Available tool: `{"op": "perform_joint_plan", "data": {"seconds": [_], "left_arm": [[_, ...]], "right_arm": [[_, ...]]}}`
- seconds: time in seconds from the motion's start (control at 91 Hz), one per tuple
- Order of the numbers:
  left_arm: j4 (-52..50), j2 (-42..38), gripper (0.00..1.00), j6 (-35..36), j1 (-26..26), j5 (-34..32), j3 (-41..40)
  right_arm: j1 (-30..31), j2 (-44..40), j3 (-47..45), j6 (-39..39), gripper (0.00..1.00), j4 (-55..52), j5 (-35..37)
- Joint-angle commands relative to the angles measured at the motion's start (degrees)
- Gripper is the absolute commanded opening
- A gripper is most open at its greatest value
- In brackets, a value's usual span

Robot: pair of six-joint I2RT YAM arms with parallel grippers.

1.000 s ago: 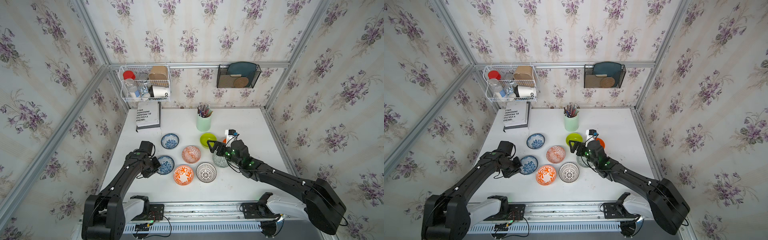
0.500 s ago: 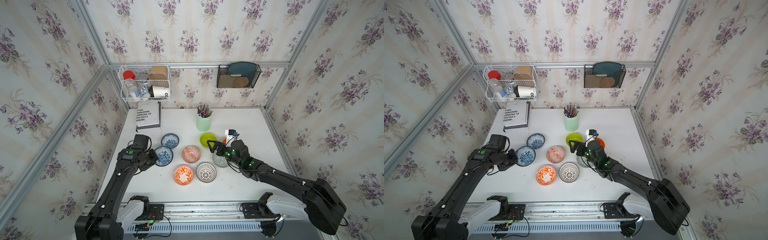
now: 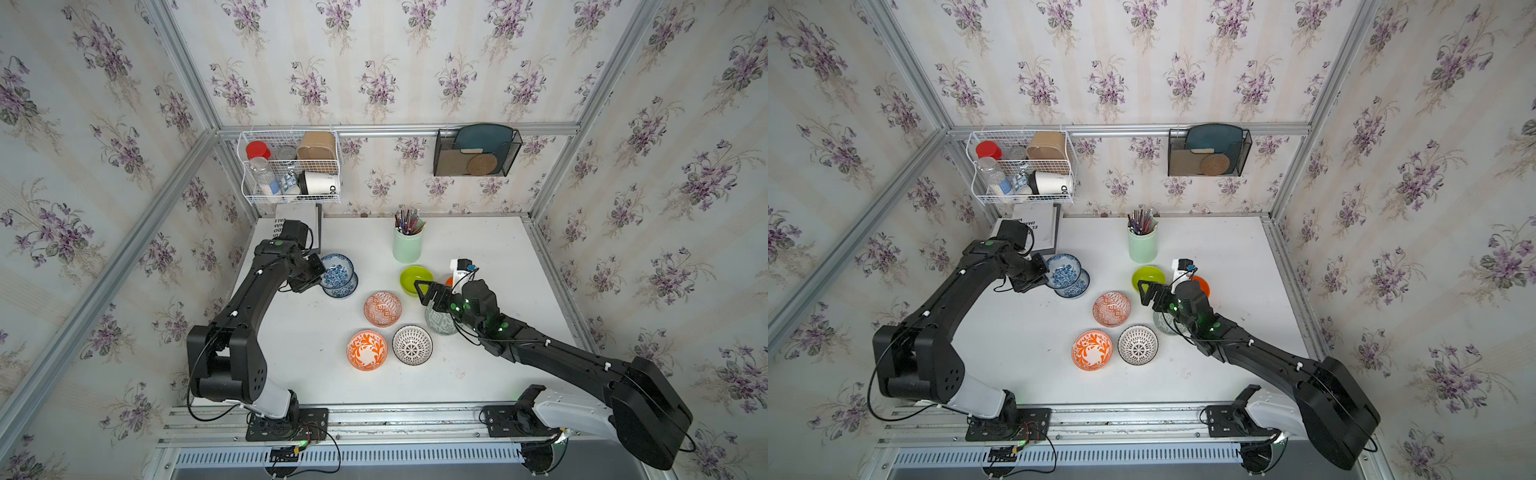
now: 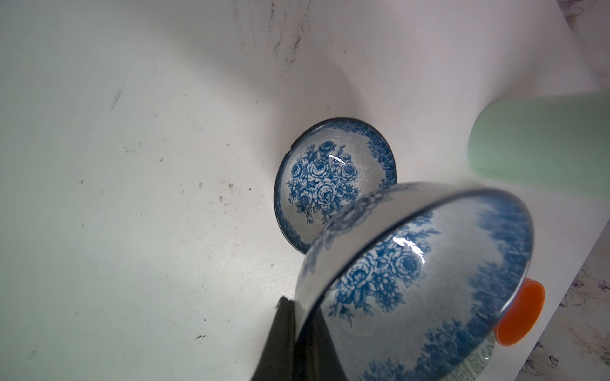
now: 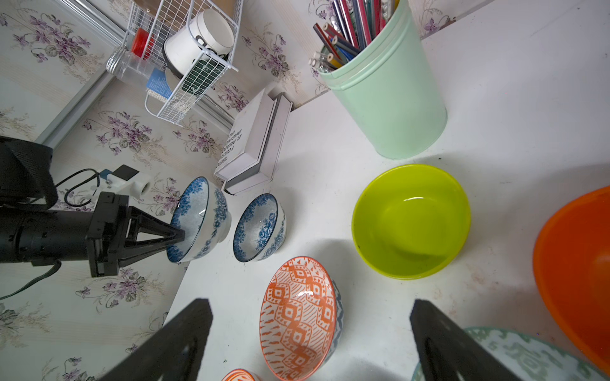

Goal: Stack the bowls
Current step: Place the bowl on the bowl.

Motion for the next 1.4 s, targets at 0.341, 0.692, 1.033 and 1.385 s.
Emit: {"op": "perform_joint_plan", "data": {"seconds": [0.341,0.692,1.033,1.385], "left_arm": [[6.34,6.2,0.0,1.92,0.09,1.3,0.76],[9.04,8.12,0.0,1.33,0.09,0.71,-2.38],[9.3,10.78,0.0,1.5,0.04,-0.12,-1.69],[8.55,11.39,0.0,1.31,-0.09,-0.83,-2.12]], "right_arm": [[0.09,0.85,0.18,-0.75,1.0,2.58,0.6],[0.1,1.12,0.42,-0.91,1.0,2.48,0.48],[0.11,1.21,0.42,-0.96,1.0,2.52,0.37],[0.1,1.12,0.47,-0.98,1.0,2.56,0.23]]}}
